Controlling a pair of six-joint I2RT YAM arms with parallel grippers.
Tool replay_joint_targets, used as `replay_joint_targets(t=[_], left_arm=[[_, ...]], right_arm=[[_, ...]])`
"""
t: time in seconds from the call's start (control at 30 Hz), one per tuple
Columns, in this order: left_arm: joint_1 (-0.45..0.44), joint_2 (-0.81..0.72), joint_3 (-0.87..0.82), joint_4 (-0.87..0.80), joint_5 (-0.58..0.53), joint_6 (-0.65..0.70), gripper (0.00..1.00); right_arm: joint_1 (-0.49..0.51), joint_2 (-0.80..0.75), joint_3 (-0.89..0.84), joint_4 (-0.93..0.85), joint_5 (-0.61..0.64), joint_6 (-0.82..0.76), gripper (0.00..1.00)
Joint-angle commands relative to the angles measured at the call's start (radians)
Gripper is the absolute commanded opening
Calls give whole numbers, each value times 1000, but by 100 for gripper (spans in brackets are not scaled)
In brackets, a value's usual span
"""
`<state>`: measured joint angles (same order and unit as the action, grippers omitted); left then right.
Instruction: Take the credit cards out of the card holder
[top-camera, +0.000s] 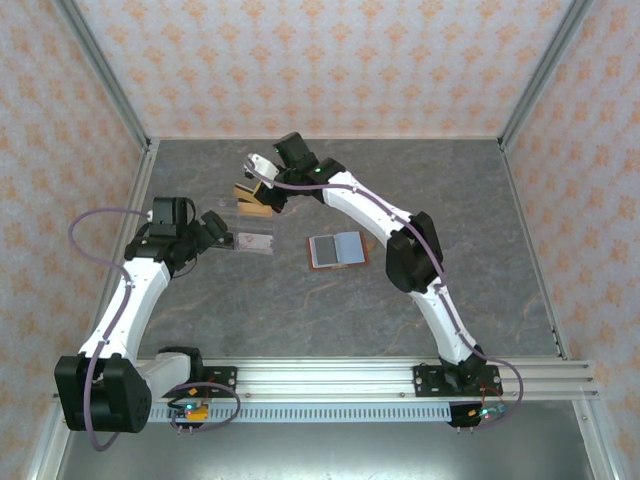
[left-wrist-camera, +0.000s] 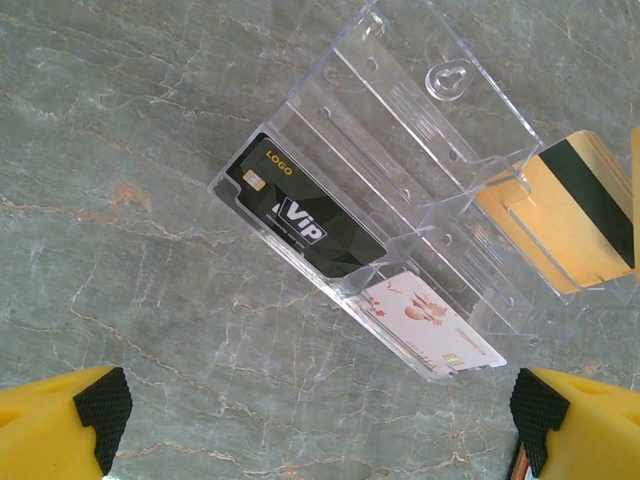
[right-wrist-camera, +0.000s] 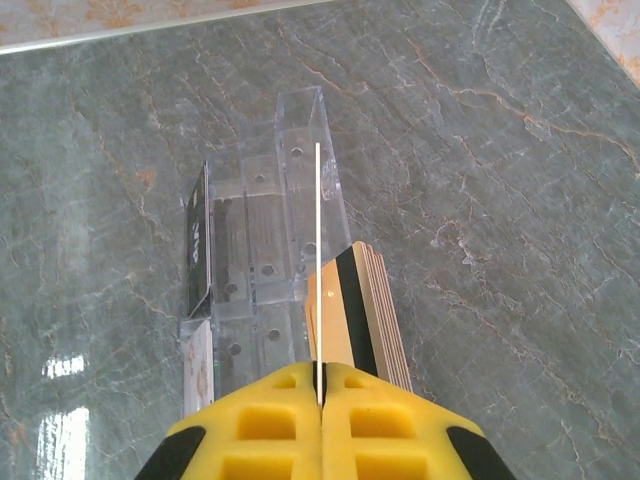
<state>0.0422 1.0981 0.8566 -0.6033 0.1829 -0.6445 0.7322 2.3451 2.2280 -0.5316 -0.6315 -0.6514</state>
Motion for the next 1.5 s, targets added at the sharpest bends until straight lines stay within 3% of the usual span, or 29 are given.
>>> replay_joint_targets(t=[0.0,0.7,0.87,1.07,1.2,1.3,1.47], left_arm=[[15,-4,-17,-28,11,26,100],[18,-6,-26,20,84,14,100],[18,-3,-31,31,96,12,100],[18,-6,-34,31,101,11,100],[19,-6,-34,31,107,12,100],[18,-6,-32,32,113,11,100],[18,-4,-33,27,121,19,100]], right_arm=[[-5,25,49,-41,3,-76,0],[-28,83,107,-116,9,-137,2],[-30,90,126,-119,4,-115,9],[-30,88,159,-128,12,-60,25],[-29,58,168,-132,12,-6,27],[-30,13,159,-140,21,69,30],[-31,-112,23,-114,121,289,45]])
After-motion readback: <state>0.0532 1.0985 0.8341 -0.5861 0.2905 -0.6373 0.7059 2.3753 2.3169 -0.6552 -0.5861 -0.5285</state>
